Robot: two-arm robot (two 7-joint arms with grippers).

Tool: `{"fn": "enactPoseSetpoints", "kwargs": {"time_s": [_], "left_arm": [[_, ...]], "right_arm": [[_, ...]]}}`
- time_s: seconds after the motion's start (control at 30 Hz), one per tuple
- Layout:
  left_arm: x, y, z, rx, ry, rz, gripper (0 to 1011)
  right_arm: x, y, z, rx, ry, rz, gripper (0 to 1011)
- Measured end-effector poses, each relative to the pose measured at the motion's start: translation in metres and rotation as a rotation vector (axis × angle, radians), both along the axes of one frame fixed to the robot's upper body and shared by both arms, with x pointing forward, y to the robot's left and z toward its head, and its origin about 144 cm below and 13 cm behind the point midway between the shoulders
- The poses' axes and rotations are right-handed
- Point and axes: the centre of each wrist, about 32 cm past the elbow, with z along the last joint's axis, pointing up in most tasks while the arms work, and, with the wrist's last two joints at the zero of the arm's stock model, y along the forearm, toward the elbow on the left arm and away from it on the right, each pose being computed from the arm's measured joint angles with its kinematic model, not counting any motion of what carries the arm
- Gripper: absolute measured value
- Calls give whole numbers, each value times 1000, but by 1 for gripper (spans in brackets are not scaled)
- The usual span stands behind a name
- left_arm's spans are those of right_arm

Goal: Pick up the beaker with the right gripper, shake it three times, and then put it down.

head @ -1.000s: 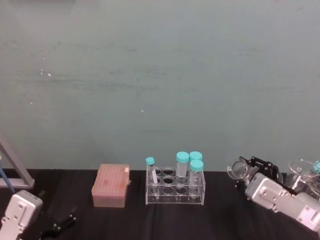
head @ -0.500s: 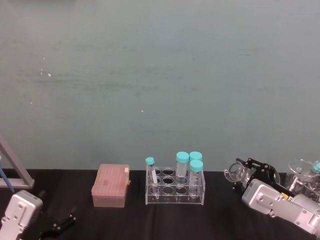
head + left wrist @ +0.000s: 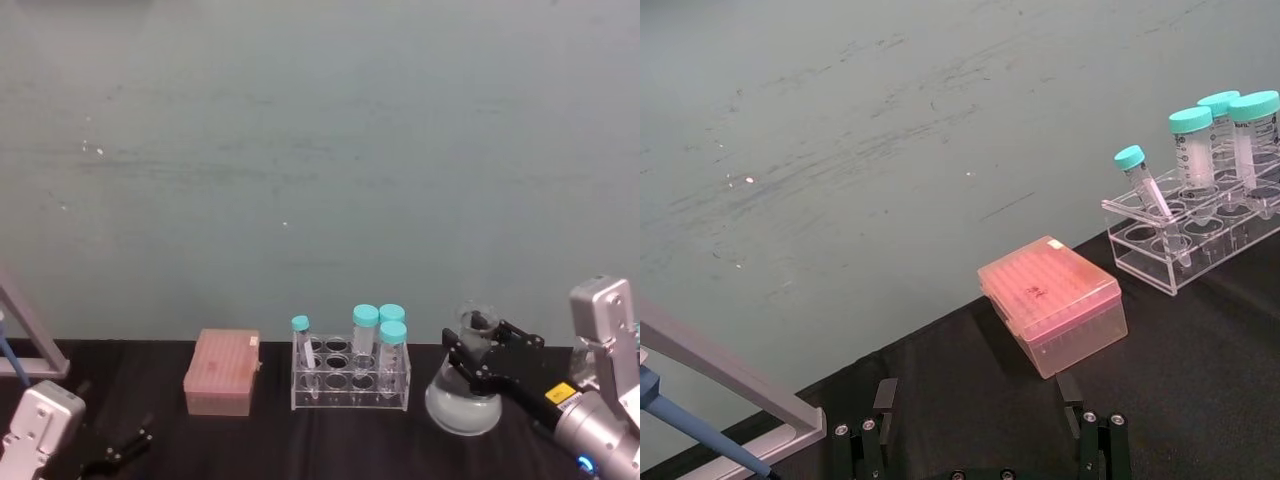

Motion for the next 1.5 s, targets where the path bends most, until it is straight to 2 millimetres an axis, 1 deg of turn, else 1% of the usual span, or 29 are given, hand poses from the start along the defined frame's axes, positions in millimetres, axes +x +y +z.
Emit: {"fn": "enactPoseSetpoints", "kwargs": {"time_s": [0.07, 0.43, 1.3, 1.33, 1.47, 1.5], "left_arm": [[0, 0, 0, 0, 0, 0, 1000], [0, 0, 0, 0, 0, 0, 1000], [0, 0, 0, 0, 0, 0, 1000], [0, 0, 0, 0, 0, 0, 1000], [0, 0, 0, 0, 0, 0, 1000], [0, 0, 0, 0, 0, 0, 1000]], "right_arm": [[-1, 2, -1, 44, 33, -4, 461], [-4, 8, -2, 118, 115, -3, 461], [-5, 9, -2, 125, 140, 7, 461], [-5, 9, -3, 139, 144, 16, 460], [-6, 11, -4, 338, 221, 61, 460], [-7, 14, -4, 445, 260, 73, 460]]}}
